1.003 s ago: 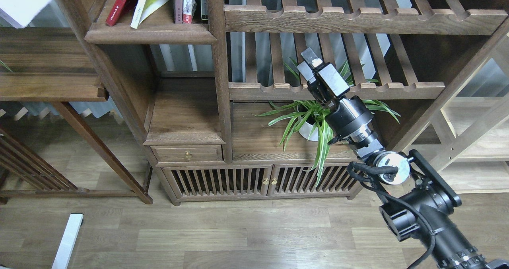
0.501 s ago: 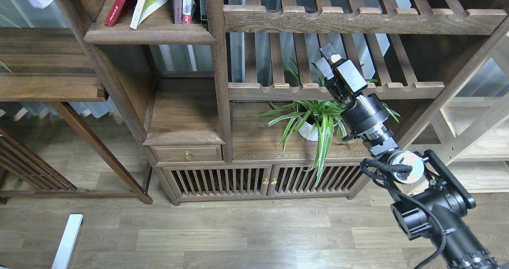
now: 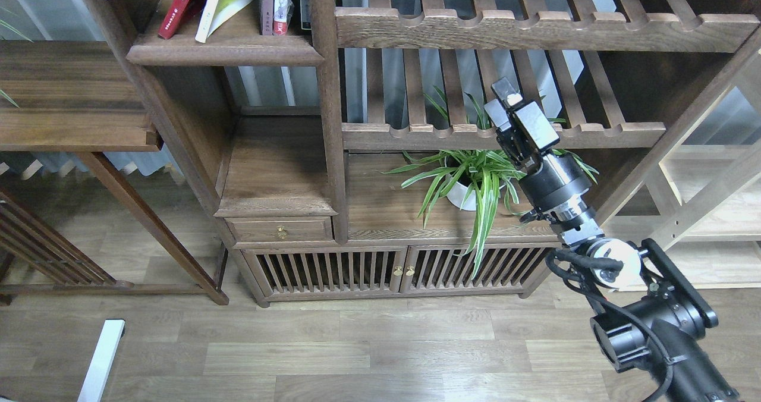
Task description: Organize books on shelf
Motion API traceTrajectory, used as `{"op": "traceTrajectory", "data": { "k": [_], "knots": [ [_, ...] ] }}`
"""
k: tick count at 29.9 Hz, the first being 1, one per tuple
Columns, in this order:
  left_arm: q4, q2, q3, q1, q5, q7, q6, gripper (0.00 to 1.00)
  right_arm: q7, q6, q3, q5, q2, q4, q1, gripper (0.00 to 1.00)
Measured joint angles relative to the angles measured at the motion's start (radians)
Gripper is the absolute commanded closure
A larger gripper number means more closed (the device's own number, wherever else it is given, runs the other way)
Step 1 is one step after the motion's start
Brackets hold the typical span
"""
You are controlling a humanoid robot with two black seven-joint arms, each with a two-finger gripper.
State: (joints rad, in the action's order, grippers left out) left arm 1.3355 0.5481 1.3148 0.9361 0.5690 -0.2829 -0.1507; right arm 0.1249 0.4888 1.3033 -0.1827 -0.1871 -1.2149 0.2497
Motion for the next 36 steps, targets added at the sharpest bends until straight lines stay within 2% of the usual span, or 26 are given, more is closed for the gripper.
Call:
{"op": "traceTrajectory", "data": {
  "k": [13,28,36],
  "knots": [
    [-0.216,-0.006,-0.136,0.192,0.002,0.025,0.004,0.90,-0.002,0.000,0.010,0.000,0.003,0.000,-0.005,0.12],
    [-0.410,-0.061,-0.257,0.328,-0.008,0.083,0.000,0.89,-0.004,0.000,0.022,-0.003,0.001,0.000,-0.034,0.12],
    [-0.460,-0.107,-0.286,0.359,-0.008,0.099,0.009,0.89,-0.002,0.000,0.033,-0.003,-0.001,0.000,-0.035,0.12]
  ]
}}
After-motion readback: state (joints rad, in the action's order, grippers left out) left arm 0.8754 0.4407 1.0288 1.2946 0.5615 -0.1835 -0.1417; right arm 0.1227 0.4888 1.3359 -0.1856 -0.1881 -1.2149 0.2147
